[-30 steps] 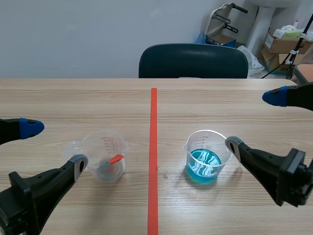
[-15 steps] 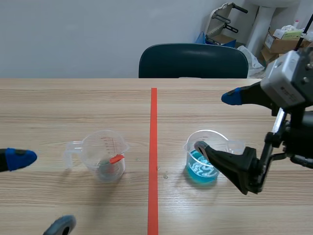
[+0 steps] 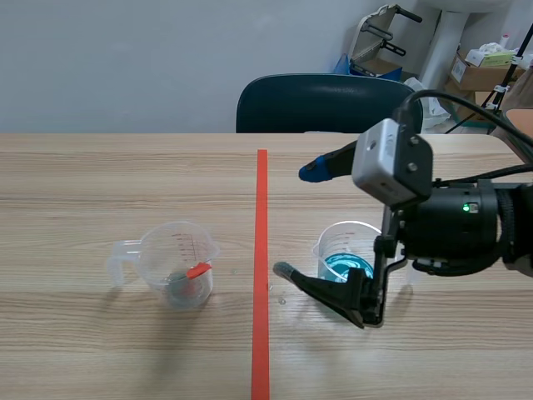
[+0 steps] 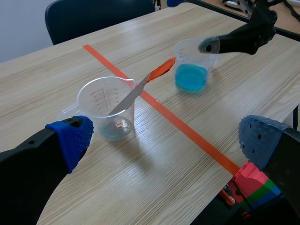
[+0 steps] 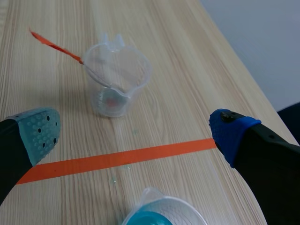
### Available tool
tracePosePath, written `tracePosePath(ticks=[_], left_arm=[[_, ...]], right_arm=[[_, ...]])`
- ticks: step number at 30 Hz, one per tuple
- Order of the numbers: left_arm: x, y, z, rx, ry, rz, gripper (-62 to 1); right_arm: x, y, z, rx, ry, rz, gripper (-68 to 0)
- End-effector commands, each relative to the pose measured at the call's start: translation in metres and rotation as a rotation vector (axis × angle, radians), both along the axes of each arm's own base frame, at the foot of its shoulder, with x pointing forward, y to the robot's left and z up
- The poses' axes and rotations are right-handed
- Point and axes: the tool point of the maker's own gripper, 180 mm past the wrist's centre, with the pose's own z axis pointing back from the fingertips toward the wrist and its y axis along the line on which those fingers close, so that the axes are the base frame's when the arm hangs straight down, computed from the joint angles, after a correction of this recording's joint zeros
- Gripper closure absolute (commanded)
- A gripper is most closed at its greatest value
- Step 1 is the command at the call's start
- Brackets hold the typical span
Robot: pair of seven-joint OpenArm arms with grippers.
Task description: Do the redox reaction experiment
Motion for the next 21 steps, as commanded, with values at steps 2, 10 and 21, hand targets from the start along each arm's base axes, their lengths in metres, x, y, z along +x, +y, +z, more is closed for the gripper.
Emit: tracePosePath(ticks=[2,10,21], left_arm=[[-0.003,0.002,0.005,-0.032,-0.011,0.022,-62.3],[-0.013,0.004,0.005,-0.044,0.007,0.033,-62.3],[-0.013,0.004,0.006,-0.048,0.004,0.032,-62.3]], right_arm=[[0.003,0.016,0.008,0.044,-0.027,0.049,-67.9],[0.002,0.056,-0.004,0.037,-0.065,0.166,-67.9],[-0.009,0.088,-0.002,0.032,-0.143,0.276,-64.5]])
